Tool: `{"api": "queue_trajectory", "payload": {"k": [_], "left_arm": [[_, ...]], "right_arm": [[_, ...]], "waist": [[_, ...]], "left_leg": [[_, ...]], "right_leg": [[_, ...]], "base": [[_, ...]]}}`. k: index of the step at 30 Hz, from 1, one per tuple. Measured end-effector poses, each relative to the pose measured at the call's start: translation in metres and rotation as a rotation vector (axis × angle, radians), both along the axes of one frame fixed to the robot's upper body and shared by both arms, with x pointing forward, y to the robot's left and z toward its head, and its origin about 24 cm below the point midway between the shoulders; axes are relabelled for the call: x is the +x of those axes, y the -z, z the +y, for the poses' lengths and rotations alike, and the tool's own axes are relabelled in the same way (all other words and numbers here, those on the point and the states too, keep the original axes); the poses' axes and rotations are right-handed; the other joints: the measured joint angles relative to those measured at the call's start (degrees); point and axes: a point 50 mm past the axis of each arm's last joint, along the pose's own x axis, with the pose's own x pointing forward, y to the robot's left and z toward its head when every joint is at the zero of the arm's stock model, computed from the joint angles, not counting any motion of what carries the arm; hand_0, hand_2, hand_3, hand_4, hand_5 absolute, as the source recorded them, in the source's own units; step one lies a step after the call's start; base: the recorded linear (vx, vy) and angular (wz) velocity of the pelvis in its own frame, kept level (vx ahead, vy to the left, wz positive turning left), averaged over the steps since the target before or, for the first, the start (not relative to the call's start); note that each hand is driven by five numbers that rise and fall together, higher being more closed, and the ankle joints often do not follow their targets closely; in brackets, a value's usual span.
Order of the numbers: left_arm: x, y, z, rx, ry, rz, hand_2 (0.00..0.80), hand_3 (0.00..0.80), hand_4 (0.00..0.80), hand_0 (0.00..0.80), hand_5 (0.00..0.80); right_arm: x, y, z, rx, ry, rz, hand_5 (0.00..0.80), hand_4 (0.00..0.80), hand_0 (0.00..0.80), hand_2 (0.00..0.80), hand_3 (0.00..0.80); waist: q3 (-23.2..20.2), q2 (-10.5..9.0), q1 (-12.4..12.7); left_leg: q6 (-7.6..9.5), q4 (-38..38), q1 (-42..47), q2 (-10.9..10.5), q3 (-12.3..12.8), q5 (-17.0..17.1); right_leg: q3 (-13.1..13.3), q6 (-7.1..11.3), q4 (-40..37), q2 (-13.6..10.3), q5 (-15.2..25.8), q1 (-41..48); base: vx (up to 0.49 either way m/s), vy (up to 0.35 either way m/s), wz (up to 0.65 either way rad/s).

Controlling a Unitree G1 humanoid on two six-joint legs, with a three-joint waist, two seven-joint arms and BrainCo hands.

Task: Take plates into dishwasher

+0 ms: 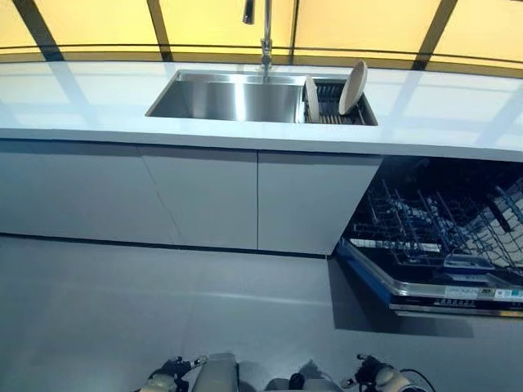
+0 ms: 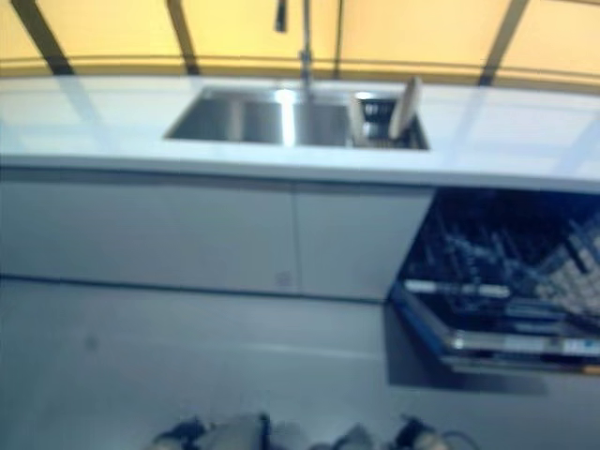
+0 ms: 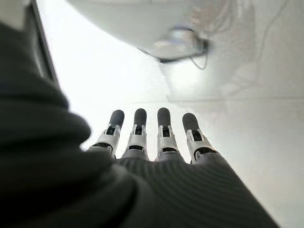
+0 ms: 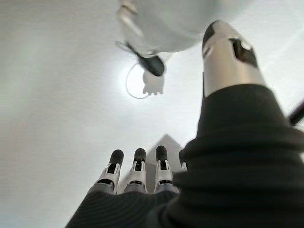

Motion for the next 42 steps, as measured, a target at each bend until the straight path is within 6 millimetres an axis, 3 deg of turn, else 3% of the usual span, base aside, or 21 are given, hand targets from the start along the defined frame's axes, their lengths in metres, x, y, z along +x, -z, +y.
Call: {"api": "queue_trajectory", "payload": {"k": [1,2,3,4,5,8,9,12,15,20,24,26,28,29,30,32,34,36,38,40,42], "left_arm": [[0.002,-0.003,0.009,0.02,-0.003,-0.022,0.0,0.0,0.0,0.0,0.0],[-0.003,-0.004,0.017,0.039,-0.007,-0.022,0.0,0.0,0.0,0.0,0.0],[-0.008,-0.007,0.033,0.077,-0.029,-0.006,0.0,0.0,0.0,0.0,0.0],[-0.008,-0.005,0.028,0.067,-0.062,0.005,0.0,0.0,0.0,0.0,0.0],[-0.007,-0.003,0.021,0.046,-0.069,0.0,0.0,0.0,0.0,0.0,0.0],[-0.009,-0.002,0.019,0.04,-0.07,0.006,0.0,0.0,0.0,0.0,0.0],[-0.01,-0.002,0.019,0.04,-0.063,0.011,0.0,0.0,0.0,0.0,0.0],[-0.002,-0.004,0.022,0.045,-0.048,-0.012,0.0,0.0,0.0,0.0,0.0],[0.007,-0.007,0.023,0.038,-0.029,-0.032,0.0,0.0,0.0,0.0,0.0],[0.021,-0.01,0.023,0.033,-0.017,-0.068,0.0,0.0,0.0,0.0,0.0],[0.017,-0.009,0.024,0.037,-0.018,-0.054,0.0,0.0,0.0,0.0,0.0],[0.016,-0.009,0.023,0.045,0.02,-0.041,0.0,0.0,0.0,0.0,0.0],[0.013,-0.008,0.025,0.061,0.08,-0.015,0.0,0.0,0.0,0.0,0.0],[0.013,-0.008,0.026,0.067,0.098,-0.006,0.0,0.0,0.0,0.0,0.0],[0.012,-0.008,0.026,0.068,0.098,-0.003,0.0,0.0,0.0,0.0,0.0],[0.014,-0.008,0.025,0.068,0.117,0.0,0.0,0.0,0.0,0.0,0.0],[0.014,-0.008,0.026,0.067,0.112,0.008,0.0,0.0,0.0,0.0,0.0],[0.008,-0.006,0.026,0.069,0.104,0.026,0.0,0.0,0.0,0.0,0.0],[0.0,-0.004,0.025,0.068,0.091,0.044,0.0,0.0,0.0,0.0,0.0],[-0.01,-0.002,0.026,0.063,0.077,0.059,0.0,0.0,0.0,0.0,0.0],[-0.013,-0.001,0.024,0.054,0.071,0.065,0.0,0.0,0.0,0.0,0.0]], "right_arm": [[-0.005,0.004,0.01,0.021,0.017,0.028,0.0,0.0,0.0,0.0,0.0],[-0.008,0.008,0.02,0.049,0.018,0.035,0.0,0.0,0.0,0.0,0.0],[-0.006,0.009,0.028,0.071,0.015,0.027,0.0,0.0,0.0,0.0,0.0],[-0.007,0.008,0.026,0.066,0.025,0.023,0.0,0.0,0.0,0.0,0.0],[-0.006,0.007,0.021,0.055,0.033,0.026,0.0,0.0,0.0,0.0,0.0],[-0.008,0.007,0.018,0.053,0.025,0.037,0.0,0.0,0.0,0.0,0.0],[-0.012,0.008,0.02,0.061,0.026,0.044,0.0,0.0,0.0,0.0,0.0],[-0.009,0.009,0.029,0.086,0.018,0.026,0.0,0.0,0.0,0.0,0.0],[0.006,0.007,0.035,0.104,0.003,-0.018,0.0,0.0,0.0,0.0,0.0],[0.017,0.005,0.04,0.109,-0.008,-0.044,0.0,0.0,0.0,0.0,0.0],[0.012,0.006,0.04,0.108,-0.011,-0.036,0.0,0.0,0.0,0.0,0.0],[0.012,0.006,0.04,0.114,-0.019,-0.048,0.0,0.0,0.0,0.0,0.0],[0.018,0.004,0.044,0.128,-0.037,-0.097,0.0,0.0,0.0,0.0,0.0],[0.02,0.003,0.045,0.134,-0.045,-0.121,0.0,0.0,0.0,0.0,0.0],[0.024,0.002,0.047,0.138,-0.051,-0.141,0.0,0.0,0.0,0.0,0.0],[0.03,-0.001,0.051,0.148,-0.062,-0.183,0.0,0.0,0.0,0.0,0.0],[0.036,-0.003,0.054,0.162,-0.07,-0.219,0.0,0.0,0.0,0.0,0.0],[0.032,-0.002,0.052,0.159,-0.053,-0.218,0.0,0.0,0.0,0.0,0.0],[0.031,-0.002,0.051,0.156,-0.049,-0.22,0.0,0.0,0.0,0.0,0.0],[0.027,-0.001,0.051,0.154,-0.045,-0.209,0.0,0.0,0.0,0.0,0.0],[0.025,-0.001,0.046,0.145,-0.03,-0.207,0.0,0.0,0.0,0.0,0.0]], "waist": [[0.5,-1.08,2.4],[0.3,-3.43,2.5],[-0.1,-6.8,2.3],[0.3,-5.98,0.7],[0.2,-6.55,1.3],[0.7,-4.62,1.6],[0.5,-4.26,1.9],[-0.7,-6.15,2.0],[-1.2,-7.42,2.3],[-3.1,-9.86,2.1],[-4.6,-9.03,2.1],[-5.2,-7.88,1.8],[-5.2,-6.97,0.3],[-5.1,-6.39,-0.6],[-4.9,-5.8,-1.1],[-4.9,-5.62,-1.5],[-4.7,-5.88,-3.7],[-4.4,-6.48,-5.3],[-4.2,-7.09,-5.8],[-5.2,-8.66,-5.7],[-5.5,-8.36,-5.8]], "left_leg": [[1.59,-0.9,2.2,0.7,0.1,5.1],[1.65,-0.9,2.6,0.1,1.5,5.1],[2.33,0.8,1.4,-1.8,2.8,5.2],[3.14,2.2,0.0,-1.2,2.5,4.9],[3.17,-0.4,-0.5,-1.8,3.2,5.1],[4.53,-2.8,-0.5,-2.2,2.4,6.2],[5.22,-1.9,-0.3,-2.6,2.4,8.3],[6.9,-2.3,1.4,-5.8,4.1,8.5],[8.28,-4.1,4.2,-6.5,4.2,7.1],[9.15,-3.0,5.4,-8.4,3.8,3.4],[10.31,-2.2,5.6,-9.7,2.9,1.7],[11.26,-3.0,6.5,-9.9,1.8,1.3],[12.53,-5.5,9.4,-10.3,-0.8,1.8],[12.82,-6.6,10.9,-10.2,-2.1,2.1],[12.89,-7.5,12.0,-10.0,-2.4,2.1],[12.71,-9.0,12.9,-9.4,-2.9,1.9],[12.44,-9.8,13.4,-9.4,-4.4,1.8],[12.15,-10.4,15.1,-9.6,-5.6,0.7],[11.85,-9.5,17.9,-9.5,-6.1,-1.6],[10.68,-8.4,20.7,-10.0,-6.7,-4.5],[9.15,-6.4,21.7,-8.6,-7.0,-7.5]], "right_leg": [[0.6,0.42,13.1,2.1,-4.4,-2.0],[1.7,-0.06,14.4,1.9,-7.6,-1.3],[2.9,-2.2,8.6,0.9,-11.5,1.7],[1.7,-2.5,5.7,1.5,-10.8,3.7],[2.6,-2.29,3.0,1.1,-8.7,5.0],[3.3,-1.74,-1.6,1.0,-7.7,9.7],[3.5,-1.36,-3.8,0.4,-7.9,12.3],[3.4,0.7,-5.4,-3.3,-8.3,14.3],[3.1,4.56,-5.2,-4.4,-5.9,15.8],[1.9,4.46,-2.7,-5.9,-5.8,16.0],[0.8,4.4,3.1,-6.5,-6.0,14.2],[0.0,4.4,11.4,-6.3,-6.0,10.7],[-0.4,4.42,27.7,-6.5,-4.5,3.3],[-1.0,4.32,30.3,-6.4,-7.2,0.6],[-1.6,4.38,29.3,-6.5,-8.8,-2.1],[-1.6,4.59,19.6,-6.7,-9.1,-7.8],[-1.1,7.11,4.0,-7.4,-3.1,-12.3],[-0.8,8.21,-5.4,-8.1,4.7,-15.3],[-1.6,6.58,-5.0,-8.7,8.1,-16.0],[-1.9,6.44,-3.8,-8.9,8.6,-13.5],[-3.2,3.36,-4.5,-7.9,14.6,-11.7]], "base": [[0.341,0.125,-0.76],[0.317,0.151,-0.74],[0.29,0.138,-0.02],[0.397,0.134,0.16],[0.42,0.11,0.18],[0.352,0.059,-0.1],[0.279,0.047,-0.05],[0.263,0.066,-0.08],[0.252,0.107,-0.08],[0.224,0.162,0.01],[0.256,0.159,0.16],[0.308,0.12,0.31],[0.33,0.013,0.44],[0.31,-0.105,0.51],[0.309,-0.166,0.41],[0.385,-0.244,0.16],[0.381,-0.232,0.32],[0.317,-0.202,0.36],[0.246,-0.176,0.2],[0.192,-0.123,0.12],[0.2,-0.115,0.32]]}}
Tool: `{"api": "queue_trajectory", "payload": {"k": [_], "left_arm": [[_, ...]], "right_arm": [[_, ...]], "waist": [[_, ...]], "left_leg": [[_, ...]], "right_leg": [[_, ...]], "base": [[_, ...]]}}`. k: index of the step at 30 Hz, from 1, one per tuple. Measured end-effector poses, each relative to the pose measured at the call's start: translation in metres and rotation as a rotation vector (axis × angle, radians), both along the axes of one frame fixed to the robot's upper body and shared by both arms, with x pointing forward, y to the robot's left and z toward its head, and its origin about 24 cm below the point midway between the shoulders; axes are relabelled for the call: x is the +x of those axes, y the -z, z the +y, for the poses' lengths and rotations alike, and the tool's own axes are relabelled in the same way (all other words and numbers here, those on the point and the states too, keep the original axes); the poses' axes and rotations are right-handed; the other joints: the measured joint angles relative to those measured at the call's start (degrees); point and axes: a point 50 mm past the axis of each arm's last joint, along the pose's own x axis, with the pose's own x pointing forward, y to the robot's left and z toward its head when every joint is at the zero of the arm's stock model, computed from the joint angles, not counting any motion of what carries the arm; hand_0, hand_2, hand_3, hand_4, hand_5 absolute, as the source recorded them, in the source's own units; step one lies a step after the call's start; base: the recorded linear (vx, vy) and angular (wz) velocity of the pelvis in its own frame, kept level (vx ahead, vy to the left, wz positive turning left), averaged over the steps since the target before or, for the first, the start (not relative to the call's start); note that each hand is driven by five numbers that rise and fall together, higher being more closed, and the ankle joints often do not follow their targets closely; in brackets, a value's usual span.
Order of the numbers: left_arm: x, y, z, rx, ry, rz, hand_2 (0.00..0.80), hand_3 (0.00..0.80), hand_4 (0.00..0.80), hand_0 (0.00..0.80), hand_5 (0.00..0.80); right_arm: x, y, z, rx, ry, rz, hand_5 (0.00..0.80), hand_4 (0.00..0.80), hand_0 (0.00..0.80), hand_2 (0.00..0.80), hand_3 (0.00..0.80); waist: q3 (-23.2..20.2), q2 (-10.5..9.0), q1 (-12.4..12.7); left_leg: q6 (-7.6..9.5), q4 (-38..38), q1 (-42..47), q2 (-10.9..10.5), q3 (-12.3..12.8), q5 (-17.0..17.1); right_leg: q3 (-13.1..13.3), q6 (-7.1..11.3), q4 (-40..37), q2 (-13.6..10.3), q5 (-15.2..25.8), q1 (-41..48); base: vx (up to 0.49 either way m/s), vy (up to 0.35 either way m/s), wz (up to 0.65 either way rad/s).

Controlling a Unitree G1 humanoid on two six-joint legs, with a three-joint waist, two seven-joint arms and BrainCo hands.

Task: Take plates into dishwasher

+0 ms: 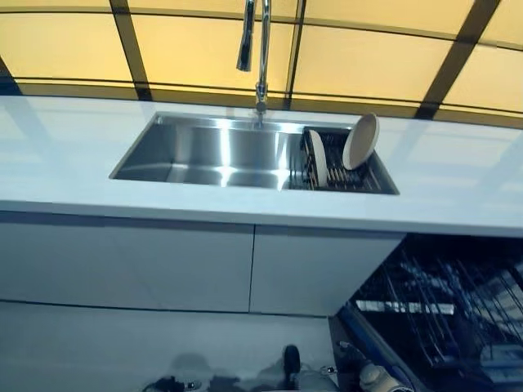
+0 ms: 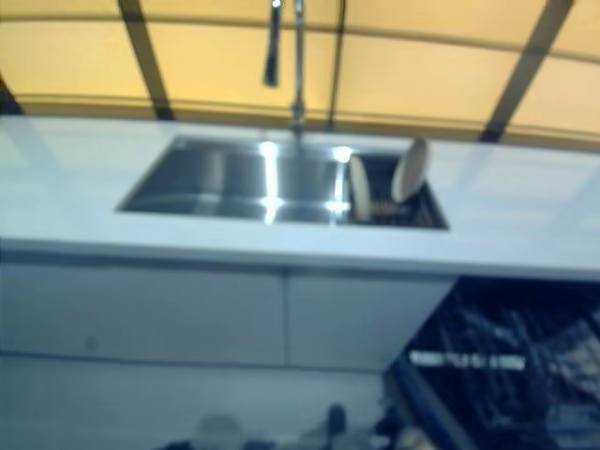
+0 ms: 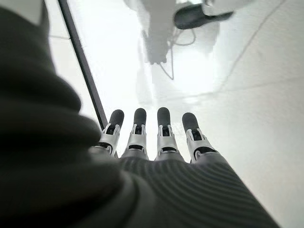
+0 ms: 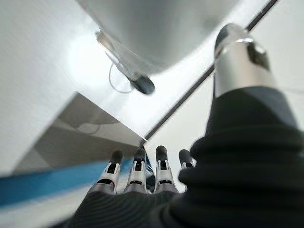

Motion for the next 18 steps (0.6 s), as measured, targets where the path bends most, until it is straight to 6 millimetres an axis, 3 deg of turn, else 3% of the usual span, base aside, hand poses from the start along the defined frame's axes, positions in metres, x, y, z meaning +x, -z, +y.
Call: {"api": "queue_trajectory", "payload": {"k": [2,4,6,7,8,11,14,18], "left_arm": [[0.002,0.0,-0.004,-0.013,0.003,-0.008,0.0,0.0,0.0,0.0,0.0],[0.0,0.001,-0.003,-0.01,-0.001,-0.003,0.0,0.0,0.0,0.0,0.0],[0.002,0.0,-0.004,-0.012,0.012,-0.006,0.0,0.0,0.0,0.0,0.0],[0.011,-0.001,-0.007,-0.015,0.034,-0.027,0.0,0.0,0.0,0.0,0.0],[0.017,-0.002,-0.006,-0.012,0.052,-0.038,0.0,0.0,0.0,0.0,0.0],[0.015,-0.003,-0.001,-0.007,0.053,-0.034,0.0,0.0,0.0,0.0,0.0],[0.008,-0.003,0.003,-0.006,0.051,-0.013,0.0,0.0,0.0,0.0,0.0],[0.019,-0.01,0.018,0.028,0.056,-0.037,0.0,0.0,0.0,0.0,0.0]], "right_arm": [[0.003,-0.003,-0.008,-0.016,-0.002,-0.006,0.0,0.0,0.0,0.0,0.0],[0.01,-0.005,-0.009,-0.018,-0.007,-0.022,0.0,0.0,0.0,0.0,0.0],[0.019,-0.01,-0.013,-0.028,-0.015,-0.051,0.0,0.0,0.0,0.0,0.0],[0.023,-0.014,-0.019,-0.044,-0.017,-0.068,0.0,0.0,0.0,0.0,0.0],[0.026,-0.015,-0.022,-0.049,-0.017,-0.077,0.0,0.0,0.0,0.0,0.0],[0.021,-0.013,-0.018,-0.018,-0.029,-0.057,0.0,0.0,0.0,0.0,0.0],[0.027,-0.017,-0.009,0.057,-0.085,-0.057,0.0,0.0,0.0,0.0,0.0],[0.067,-0.053,-0.001,0.155,-0.335,-0.119,0.0,0.0,0.0,0.0,0.0]], "waist": [[-0.2,1.88,0.3],[0.2,1.68,0.2],[0.5,1.45,-0.2],[1.4,2.97,-0.3],[2.1,3.41,-0.1],[2.1,3.43,-0.9],[2.3,3.27,-1.4],[3.7,2.81,-1.4]], "left_leg": [[-1.47,1.6,0.2,2.7,2.0,-1.4],[-2.96,5.6,-0.6,3.1,3.8,-2.2],[-2.77,4.5,-1.3,3.5,4.7,-2.2],[-2.18,2.3,-1.8,4.8,4.8,-1.3],[-3.48,2.1,-1.8,5.4,4.9,-1.5],[-2.9,0.1,-1.0,5.2,5.3,-1.0],[-2.65,-0.2,-1.0,5.0,5.8,-0.6],[-2.73,-0.2,-1.2,5.2,6.5,-0.6]], "right_leg": [[-1.2,-1.3,-2.4,2.7,0.4,2.2],[-0.5,-2.28,-4.3,3.4,0.5,4.2],[0.2,-2.49,-4.9,3.7,-0.1,5.4],[0.0,-2.51,-4.8,4.8,-0.3,5.5],[0.4,-2.46,-4.6,5.3,-0.4,5.5],[-0.1,-1.95,-4.7,4.7,-1.1,5.6],[-2.2,-1.47,-4.7,4.0,-0.8,5.1],[-5.8,-1.53,-3.9,3.4,-0.8,3.8]], "base": [[0.204,-0.084,0.1],[0.138,-0.049,-0.21],[0.11,-0.04,-0.18],[0.098,-0.041,-0.19],[0.066,-0.03,-0.19],[0.095,-0.058,-0.09],[0.041,-0.119,-0.08],[-0.003,-0.147,-0.09]]}}
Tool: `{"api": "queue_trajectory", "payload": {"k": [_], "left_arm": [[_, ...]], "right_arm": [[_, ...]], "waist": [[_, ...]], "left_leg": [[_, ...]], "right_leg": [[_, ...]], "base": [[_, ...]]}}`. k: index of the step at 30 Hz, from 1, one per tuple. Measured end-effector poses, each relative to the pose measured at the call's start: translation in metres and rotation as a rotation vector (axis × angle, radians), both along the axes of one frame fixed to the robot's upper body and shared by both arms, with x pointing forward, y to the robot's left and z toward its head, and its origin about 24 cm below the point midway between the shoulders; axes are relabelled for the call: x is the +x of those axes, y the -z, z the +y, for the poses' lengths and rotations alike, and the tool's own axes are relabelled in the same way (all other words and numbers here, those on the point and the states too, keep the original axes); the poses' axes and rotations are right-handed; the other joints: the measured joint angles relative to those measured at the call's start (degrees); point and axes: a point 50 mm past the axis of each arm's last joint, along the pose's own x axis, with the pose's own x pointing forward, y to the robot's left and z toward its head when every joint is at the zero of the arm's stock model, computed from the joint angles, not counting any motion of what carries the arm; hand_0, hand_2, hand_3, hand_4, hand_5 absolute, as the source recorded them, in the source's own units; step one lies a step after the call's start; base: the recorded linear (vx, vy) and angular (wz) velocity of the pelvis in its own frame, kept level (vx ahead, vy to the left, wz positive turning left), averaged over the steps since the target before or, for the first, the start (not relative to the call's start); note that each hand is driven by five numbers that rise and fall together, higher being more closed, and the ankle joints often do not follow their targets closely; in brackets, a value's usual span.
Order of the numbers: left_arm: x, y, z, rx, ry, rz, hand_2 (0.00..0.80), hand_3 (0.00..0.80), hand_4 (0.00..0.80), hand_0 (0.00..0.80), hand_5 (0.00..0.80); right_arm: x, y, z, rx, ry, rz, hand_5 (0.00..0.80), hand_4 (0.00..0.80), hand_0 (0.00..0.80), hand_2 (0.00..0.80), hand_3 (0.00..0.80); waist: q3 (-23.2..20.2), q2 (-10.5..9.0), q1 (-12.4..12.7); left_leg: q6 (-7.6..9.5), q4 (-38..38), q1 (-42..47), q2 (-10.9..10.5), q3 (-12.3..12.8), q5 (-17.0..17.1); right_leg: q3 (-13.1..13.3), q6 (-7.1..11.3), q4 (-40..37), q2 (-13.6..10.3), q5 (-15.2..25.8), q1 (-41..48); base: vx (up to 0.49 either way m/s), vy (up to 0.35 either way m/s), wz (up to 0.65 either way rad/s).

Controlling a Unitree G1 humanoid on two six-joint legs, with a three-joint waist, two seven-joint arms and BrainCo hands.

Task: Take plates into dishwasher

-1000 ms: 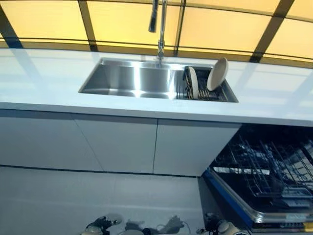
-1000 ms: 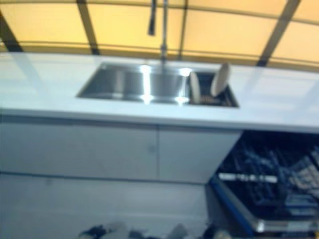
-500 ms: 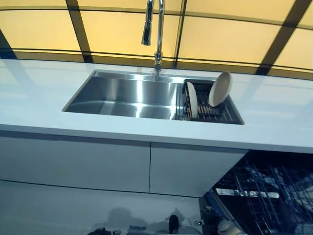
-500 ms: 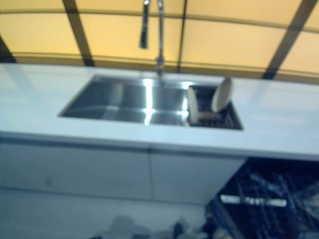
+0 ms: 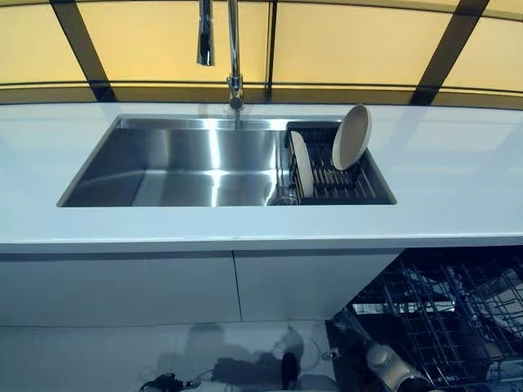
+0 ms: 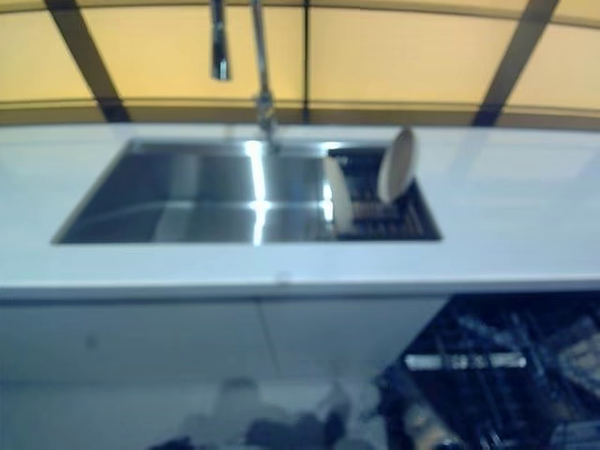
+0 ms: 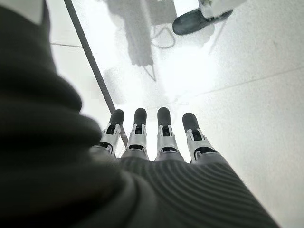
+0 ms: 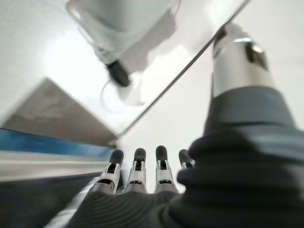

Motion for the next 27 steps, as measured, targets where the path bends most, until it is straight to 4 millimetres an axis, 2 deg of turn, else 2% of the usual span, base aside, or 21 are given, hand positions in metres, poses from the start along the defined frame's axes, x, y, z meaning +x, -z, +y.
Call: {"api": "queue_trajectory", "payload": {"k": [2,4,5,6,7,8,9,11,12,13,14,16,17,18,20,24,27], "left_arm": [[0.006,-0.005,0.01,0.026,-0.016,-0.008,0.0,0.0,0.0,0.0,0.0],[0.006,-0.009,0.022,0.053,-0.041,-0.011,0.0,0.0,0.0,0.0,0.0],[0.005,-0.011,0.029,0.072,-0.052,-0.01,0.0,0.0,0.0,0.0,0.0],[0.005,-0.012,0.031,0.079,-0.069,-0.014,0.0,0.0,0.0,0.0,0.0],[-0.001,-0.009,0.03,0.071,-0.089,-0.003,0.0,0.0,0.0,0.0,0.0],[-0.009,-0.006,0.024,0.056,-0.098,0.013,0.0,0.0,0.0,0.0,0.0],[-0.016,-0.004,0.023,0.053,-0.102,0.027,0.0,0.0,0.0,0.0,0.0],[-0.022,-0.002,0.023,0.05,-0.106,0.038,0.0,0.0,0.0,0.0,0.0],[-0.022,-0.002,0.02,0.045,-0.104,0.037,0.0,0.0,0.0,0.0,0.0],[-0.017,-0.001,0.016,0.04,-0.101,0.027,0.0,0.0,0.0,0.0,0.0],[-0.016,0.0,0.012,0.03,-0.099,0.022,0.0,0.0,0.0,0.0,0.0],[-0.015,0.0,0.012,0.031,-0.095,0.024,0.0,0.0,0.0,0.0,0.0],[-0.011,-0.002,0.013,0.036,-0.092,0.012,0.0,0.0,0.0,0.0,0.0],[-0.002,-0.007,0.022,0.063,-0.086,-0.016,0.0,0.0,0.0,0.0,0.0],[0.014,-0.015,0.029,0.084,-0.073,-0.069,0.0,0.0,0.0,0.0,0.0],[0.022,-0.018,0.03,0.093,-0.066,-0.101,0.0,0.0,0.0,0.0,0.0],[0.01,-0.015,0.033,0.099,-0.073,-0.072,0.0,0.0,0.0,0.0,0.0]], "right_arm": [[0.019,-0.028,-0.012,-0.006,-0.137,0.002,0.0,0.0,0.0,0.0,0.0],[0.03,-0.047,-0.023,-0.024,-0.198,0.026,0.0,0.0,0.0,0.0,0.0],[0.036,-0.055,-0.027,-0.027,-0.219,0.044,0.0,0.0,0.0,0.0,0.0],[0.04,-0.063,-0.029,-0.023,-0.246,0.057,0.0,0.0,0.0,0.0,0.0],[0.043,-0.069,-0.031,-0.02,-0.265,0.068,0.0,0.0,0.0,0.0,0.0],[0.045,-0.077,-0.035,-0.01,-0.281,0.093,0.0,0.0,0.0,0.0,0.0],[0.044,-0.076,-0.034,0.007,-0.291,0.114,0.0,0.0,0.0,0.0,0.0],[0.043,-0.076,-0.03,0.044,-0.305,0.138,0.0,0.0,0.0,0.0,0.0],[0.042,-0.075,-0.028,0.059,-0.302,0.154,0.0,0.0,0.0,0.0,0.0],[0.041,-0.075,-0.026,0.07,-0.301,0.17,0.0,0.0,0.0,0.0,0.0],[0.039,-0.075,-0.021,0.094,-0.309,0.179,0.0,0.0,0.0,0.0,0.0],[0.034,-0.076,-0.014,0.144,-0.323,0.196,0.0,0.0,0.0,0.0,0.0],[0.03,-0.077,-0.013,0.171,-0.326,0.213,0.0,0.0,0.0,0.0,0.0],[0.024,-0.072,-0.006,0.225,-0.321,0.247,0.0,0.0,0.0,0.0,0.0],[0.014,-0.07,0.002,0.301,-0.35,0.316,0.0,0.0,0.0,0.0,0.0],[0.009,-0.075,0.014,0.435,-0.393,0.442,0.0,0.0,0.0,0.0,0.0],[0.017,-0.089,0.021,0.507,-0.435,0.47,0.0,0.0,0.0,0.0,0.0]], "waist": [[0.2,0.1,-0.1],[0.3,-0.5,0.0],[0.9,-2.43,0.3],[1.2,-3.86,0.7],[1.2,-3.95,1.7],[1.8,-4.34,3.0],[1.7,-4.66,3.5],[1.5,-5.2,3.9],[1.5,-4.42,4.5],[1.9,-4.03,3.3],[2.0,-3.97,3.4],[1.4,-2.59,2.8],[0.4,-0.27,2.5],[0.6,-1.58,2.7],[0.4,-3.51,1.9],[-0.2,-4.19,1.6],[-0.4,-3.84,2.0]], "left_leg": [[-0.51,0.5,-0.4,0.6,-0.4,-0.4],[-2.06,3.8,-1.4,1.2,-0.4,-1.3],[-3.71,12.9,-5.5,-0.1,0.2,-2.3],[-5.27,24.6,-10.9,-1.0,2.0,-1.3],[-6.94,33.1,-15.2,-0.8,2.6,0.5],[-5.73,43.2,-20.5,-0.1,2.6,3.5],[-5.34,42.0,-22.5,-0.1,2.9,3.1],[-5.0,30.4,-22.8,1.3,6.0,3.1],[-4.74,20.3,-23.2,1.9,7.6,4.5],[-4.25,16.7,-22.7,1.7,9.0,6.2],[-2.84,17.6,-22.7,0.8,8.3,6.9],[-2.36,15.7,-19.7,0.7,8.3,7.0],[-0.81,12.0,-17.9,1.8,7.3,7.1],[0.41,9.2,-16.4,1.1,7.4,8.0],[1.37,4.4,-14.5,-0.4,6.6,10.0],[1.89,-1.8,-11.9,-1.6,5.4,12.8],[1.23,-6.0,-10.2,-1.5,5.2,14.5]], "right_leg": [[-0.7,-0.77,0.4,0.4,-0.8,-0.1],[-1.6,-1.55,0.8,0.9,-2.2,0.0],[-1.4,-1.94,0.6,0.6,-2.7,0.6],[-1.3,-2.21,0.4,0.1,-2.8,1.2],[-0.9,-2.94,1.1,0.1,-3.3,1.6],[1.6,-3.73,1.3,-0.4,-3.4,3.1],[2.5,-3.67,0.5,-0.4,-3.7,4.0],[2.3,-3.7,-1.0,-0.7,-3.7,5.0],[2.0,-3.45,-2.2,-0.5,-3.9,6.2],[2.5,-2.9,-4.3,-0.3,-4.3,7.2],[2.5,-2.79,-3.8,-0.5,-3.8,7.4],[0.3,-2.24,-2.9,0.2,-3.4,8.1],[-0.3,-1.9,-2.7,2.5,-3.7,8.5],[-0.1,-1.22,-2.7,1.9,-4.0,8.9],[0.0,-0.07,-2.7,0.6,-4.2,8.8],[2.0,1.72,-2.6,-1.3,-5.0,9.0],[2.6,1.89,-3.9,-0.9,-5.2,9.2]], "base": [[0.059,-0.105,0.11],[0.112,-0.142,0.14],[0.19,-0.124,0.03],[0.136,-0.059,-0.06],[0.225,0.059,-0.48],[0.256,0.137,-0.62],[0.328,0.196,-0.7],[0.202,0.141,-0.46],[0.181,0.117,-0.35],[0.198,0.143,-0.45],[0.116,0.096,-0.39],[0.074,0.026,-0.51],[0.072,-0.009,-0.41],[0.086,-0.013,-0.24],[0.065,-0.018,0.17],[0.07,-0.01,0.21],[0.052,-0.004,0.03]]}}
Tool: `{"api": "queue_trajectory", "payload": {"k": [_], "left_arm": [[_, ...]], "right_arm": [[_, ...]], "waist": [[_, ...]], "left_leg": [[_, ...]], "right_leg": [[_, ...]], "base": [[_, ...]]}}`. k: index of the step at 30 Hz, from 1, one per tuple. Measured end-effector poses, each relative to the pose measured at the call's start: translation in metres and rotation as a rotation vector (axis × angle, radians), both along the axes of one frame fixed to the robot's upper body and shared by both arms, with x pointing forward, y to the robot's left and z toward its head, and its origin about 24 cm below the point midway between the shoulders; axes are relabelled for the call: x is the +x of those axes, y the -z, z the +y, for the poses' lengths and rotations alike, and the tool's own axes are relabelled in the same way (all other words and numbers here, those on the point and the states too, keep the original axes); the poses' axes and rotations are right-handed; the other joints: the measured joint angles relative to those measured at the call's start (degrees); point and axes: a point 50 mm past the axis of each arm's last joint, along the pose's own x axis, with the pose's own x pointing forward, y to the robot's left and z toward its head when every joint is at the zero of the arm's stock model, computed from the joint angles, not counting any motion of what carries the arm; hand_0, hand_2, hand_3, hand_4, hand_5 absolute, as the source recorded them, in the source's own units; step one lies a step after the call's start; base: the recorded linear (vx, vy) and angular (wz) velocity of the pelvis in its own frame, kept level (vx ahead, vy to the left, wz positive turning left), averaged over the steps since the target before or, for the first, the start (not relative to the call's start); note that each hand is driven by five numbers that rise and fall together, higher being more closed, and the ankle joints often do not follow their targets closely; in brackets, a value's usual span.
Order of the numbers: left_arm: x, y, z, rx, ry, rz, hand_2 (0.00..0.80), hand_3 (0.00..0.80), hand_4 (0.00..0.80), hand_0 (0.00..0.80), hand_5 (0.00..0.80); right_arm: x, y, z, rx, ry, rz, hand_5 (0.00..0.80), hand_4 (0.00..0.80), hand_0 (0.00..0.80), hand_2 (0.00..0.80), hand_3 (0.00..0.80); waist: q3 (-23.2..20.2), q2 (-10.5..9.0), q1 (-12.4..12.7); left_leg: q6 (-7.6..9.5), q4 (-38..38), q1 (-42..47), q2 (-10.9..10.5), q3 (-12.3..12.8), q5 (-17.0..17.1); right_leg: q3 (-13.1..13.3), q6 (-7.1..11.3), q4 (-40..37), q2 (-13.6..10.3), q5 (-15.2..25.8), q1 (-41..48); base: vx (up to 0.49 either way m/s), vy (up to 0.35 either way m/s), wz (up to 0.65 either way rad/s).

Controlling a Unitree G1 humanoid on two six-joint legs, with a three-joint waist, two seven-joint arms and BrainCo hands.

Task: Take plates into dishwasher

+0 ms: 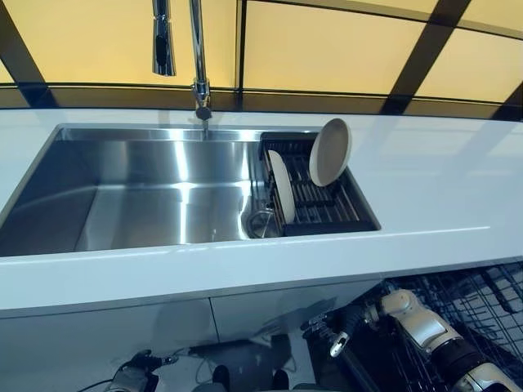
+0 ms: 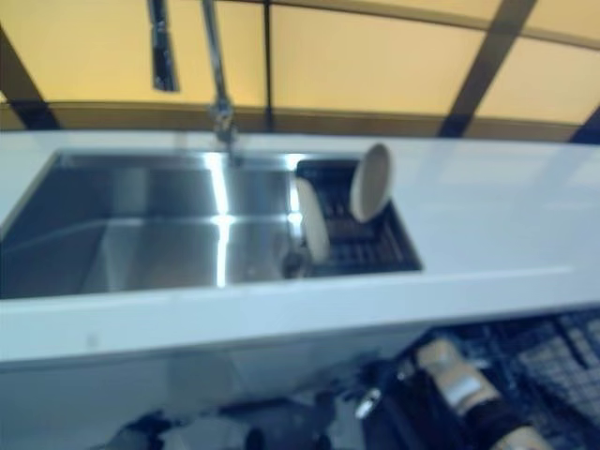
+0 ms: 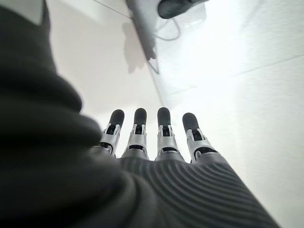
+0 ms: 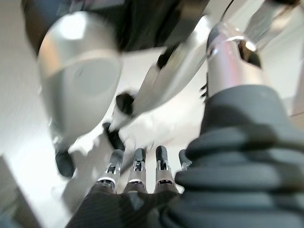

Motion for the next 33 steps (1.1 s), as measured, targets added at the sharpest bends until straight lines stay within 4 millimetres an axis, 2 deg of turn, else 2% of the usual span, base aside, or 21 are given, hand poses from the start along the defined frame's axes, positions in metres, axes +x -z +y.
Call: {"api": "queue_trajectory", "payload": {"k": [2,4,7,11,14,16,18,21,25,29,33], "left_arm": [[-0.004,0.001,0.001,-0.001,-0.003,0.013,0.0,0.0,0.0,0.0,0.0],[-0.006,0.002,0.001,-0.007,-0.001,0.014,0.0,0.0,0.0,0.0,0.0],[-0.004,0.001,0.001,-0.016,0.01,-0.008,0.0,0.0,0.0,0.0,0.0],[-0.01,0.002,0.001,-0.019,0.01,0.001,0.0,0.0,0.0,0.0,0.0],[-0.014,0.003,0.002,-0.018,0.008,0.01,0.0,0.0,0.0,0.0,0.0],[-0.015,0.003,0.002,-0.019,0.009,0.013,0.0,0.0,0.0,0.0,0.0],[-0.016,0.004,0.002,-0.016,0.018,0.018,0.0,0.0,0.0,0.0,0.0],[-0.019,0.004,0.002,-0.006,0.039,0.032,0.0,0.0,0.0,0.0,0.0],[-0.019,0.004,0.001,-0.008,0.04,0.032,0.0,0.0,0.0,0.0,0.0],[-0.014,0.004,-0.002,-0.012,0.062,0.03,0.0,0.0,0.0,0.0,0.0],[-0.016,0.006,-0.006,-0.019,0.075,0.041,0.0,0.0,0.0,0.0,0.0]], "right_arm": [[0.007,-0.018,0.005,0.069,-0.013,-0.01,0.0,0.0,0.0,0.0,0.0],[0.008,-0.027,0.006,0.126,-0.014,0.004,0.0,0.0,0.0,0.0,0.0],[0.015,-0.044,0.001,0.149,-0.011,-0.015,0.0,0.0,0.0,0.0,0.0],[0.014,-0.061,-0.009,0.217,0.011,0.007,0.0,0.0,0.0,0.0,0.0],[0.02,-0.08,-0.019,0.324,0.085,-0.001,0.0,0.0,0.0,0.0,0.0],[0.03,-0.095,-0.026,0.389,0.184,-0.054,0.0,0.0,0.0,0.0,0.0],[0.053,-0.12,-0.04,0.438,0.339,-0.194,0.0,0.0,0.0,0.0,0.0],[0.088,-0.179,-0.06,0.49,0.52,-0.467,0.0,0.0,0.0,0.0,0.0],[0.104,-0.243,-0.071,0.542,0.617,-0.685,0.0,0.0,0.0,0.0,0.0],[0.11,-0.272,-0.071,0.645,0.7,-0.746,0.0,0.0,0.0,0.0,0.0],[0.116,-0.298,-0.075,0.705,0.871,-0.846,0.0,0.0,0.0,0.0,0.0]], "waist": [[0.0,0.52,0.9],[0.0,0.53,1.0],[-0.1,0.26,1.0],[-0.7,-0.53,0.9],[-1.0,-1.13,0.7],[-1.3,-1.44,0.5],[-1.3,-1.57,0.2],[-1.4,-1.6,-0.4],[-1.6,-1.81,-0.4],[-1.6,-1.83,-0.4],[-2.6,-1.29,-0.5]], "left_leg": [[-0.32,-0.9,0.6,0.4,0.0,0.2],[-0.67,-1.2,1.4,0.7,0.1,-0.1],[-0.5,-1.3,1.4,0.7,0.2,-0.3],[-0.61,-1.3,1.4,1.0,0.4,-0.3],[-0.72,-1.2,1.4,1.1,0.4,-0.4],[-0.74,-1.3,1.4,1.1,0.4,-0.4],[-0.74,-1.3,1.5,1.1,0.4,-0.4],[-0.77,-1.2,1.6,1.0,0.4,-0.4],[-1.12,-1.0,2.5,1.0,0.3,-0.4],[-1.09,-1.2,3.3,0.9,0.3,-0.6],[-0.91,-1.2,3.4,0.9,0.3,-1.0]], "right_leg": [[0.1,-0.12,0.0,0.4,-0.2,0.1],[0.3,-0.11,0.0,0.7,-0.4,1.0],[0.4,-0.24,0.0,0.7,-1.2,1.3],[0.4,-0.69,-0.2,1.0,-1.5,1.2],[0.4,-0.5,-0.2,1.0,-1.3,1.2],[0.4,-0.5,-0.2,1.0,-1.3,1.3],[0.4,-0.48,-0.2,1.0,-1.3,1.3],[0.3,-0.49,-0.2,1.0,-1.3,1.5],[0.2,-0.68,0.0,1.0,-1.3,2.1],[0.2,-0.65,0.0,0.9,-1.5,2.9],[0.3,-0.67,0.0,0.9,-1.6,3.0]], "base": [[0.035,-0.002,-0.02],[0.0,0.0,0.0],[0.0,0.0,0.0],[0.024,-0.012,-0.01],[0.027,-0.004,0.0],[0.052,0.0,0.0],[0.048,0.014,0.01],[0.05,0.041,0.02],[0.05,0.05,0.02],[0.068,0.055,0.0],[0.067,0.073,0.0]]}}
